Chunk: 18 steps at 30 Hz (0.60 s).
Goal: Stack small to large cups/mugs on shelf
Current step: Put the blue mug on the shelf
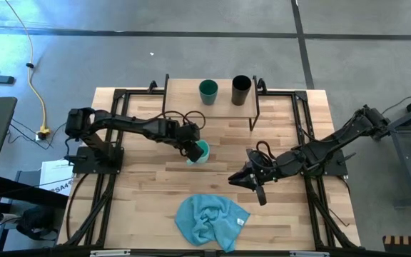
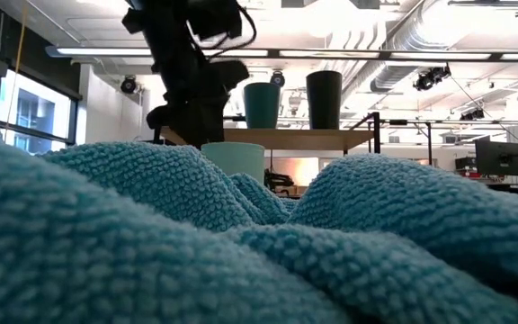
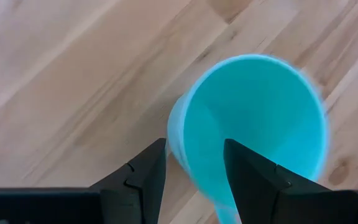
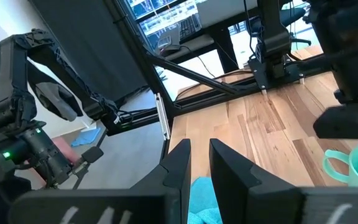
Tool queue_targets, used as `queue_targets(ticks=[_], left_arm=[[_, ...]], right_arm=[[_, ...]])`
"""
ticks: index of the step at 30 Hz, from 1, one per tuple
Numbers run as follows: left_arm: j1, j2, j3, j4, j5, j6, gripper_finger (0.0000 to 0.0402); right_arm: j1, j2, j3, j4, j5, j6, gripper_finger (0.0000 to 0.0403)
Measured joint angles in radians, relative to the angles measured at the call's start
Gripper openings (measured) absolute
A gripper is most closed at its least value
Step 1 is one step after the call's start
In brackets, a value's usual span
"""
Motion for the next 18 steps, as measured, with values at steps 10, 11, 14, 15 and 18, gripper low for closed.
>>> queue_targets(ticks=[10,11,14,15,18], left_arm=[[0.0,0.017,-0.002,0.0,0.015,-0.012,0.0112],[0.0,0.017,-0.002,-0.001,0.014,-0.012,0.0096],[-0.001,0.017,-0.002,-0.001,0.011,-0.013,0.0037],[-0.001,0.017,-0.002,-0.001,0.009,-0.013,0.0019],[-0.001,0.017,-0.002,-0.005,0.008,-0.015,0.0013]], right_arm=[[0.0,0.0,0.0,0.0,0.0,0.003,0.005],[0.0,0.0,0.0,-0.001,0.0,0.003,0.005],[0.0,0.0,0.0,-0.001,0.0,0.002,0.005],[0.0,0.0,0.0,-0.005,0.0,0.002,0.005],[0.0,0.0,0.0,-0.014,0.0,0.003,0.005]])
